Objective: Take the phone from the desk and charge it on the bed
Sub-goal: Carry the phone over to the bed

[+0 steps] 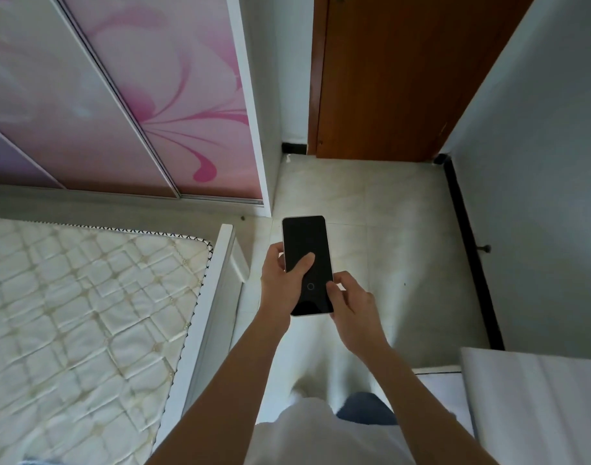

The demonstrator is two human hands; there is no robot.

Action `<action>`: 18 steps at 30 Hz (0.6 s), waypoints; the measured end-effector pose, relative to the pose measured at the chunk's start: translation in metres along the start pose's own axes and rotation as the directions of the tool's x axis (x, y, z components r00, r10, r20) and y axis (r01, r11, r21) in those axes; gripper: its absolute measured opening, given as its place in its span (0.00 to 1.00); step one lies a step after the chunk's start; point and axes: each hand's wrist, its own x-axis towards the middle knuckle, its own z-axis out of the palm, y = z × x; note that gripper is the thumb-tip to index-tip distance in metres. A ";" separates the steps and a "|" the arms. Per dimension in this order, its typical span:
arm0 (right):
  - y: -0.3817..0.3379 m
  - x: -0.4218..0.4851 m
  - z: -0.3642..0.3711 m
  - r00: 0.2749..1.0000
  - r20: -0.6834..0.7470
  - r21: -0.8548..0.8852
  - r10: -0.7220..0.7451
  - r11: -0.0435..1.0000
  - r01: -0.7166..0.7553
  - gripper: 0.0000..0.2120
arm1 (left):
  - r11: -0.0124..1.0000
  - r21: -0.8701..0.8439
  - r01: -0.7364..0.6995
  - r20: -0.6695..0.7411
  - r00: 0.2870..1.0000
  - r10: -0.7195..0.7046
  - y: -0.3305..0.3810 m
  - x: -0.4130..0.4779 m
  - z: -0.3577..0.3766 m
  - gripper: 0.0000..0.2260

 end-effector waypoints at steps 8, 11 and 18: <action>-0.003 0.100 -0.006 0.998 0.061 -0.062 0.004 0.998 0.000 0.06 | 1.000 0.001 -0.001 -0.066 0.998 0.001 0.016 0.089 0.028 0.16; -0.006 0.158 -0.016 0.994 0.101 -0.105 -0.050 0.993 0.060 0.06 | 1.000 0.003 -0.018 -0.133 0.991 0.019 0.033 0.134 0.045 0.15; -0.025 0.306 -0.051 0.965 0.220 -0.118 -0.141 0.978 0.170 0.10 | 1.000 -0.013 -0.006 -0.246 0.969 0.003 0.093 0.242 0.088 0.13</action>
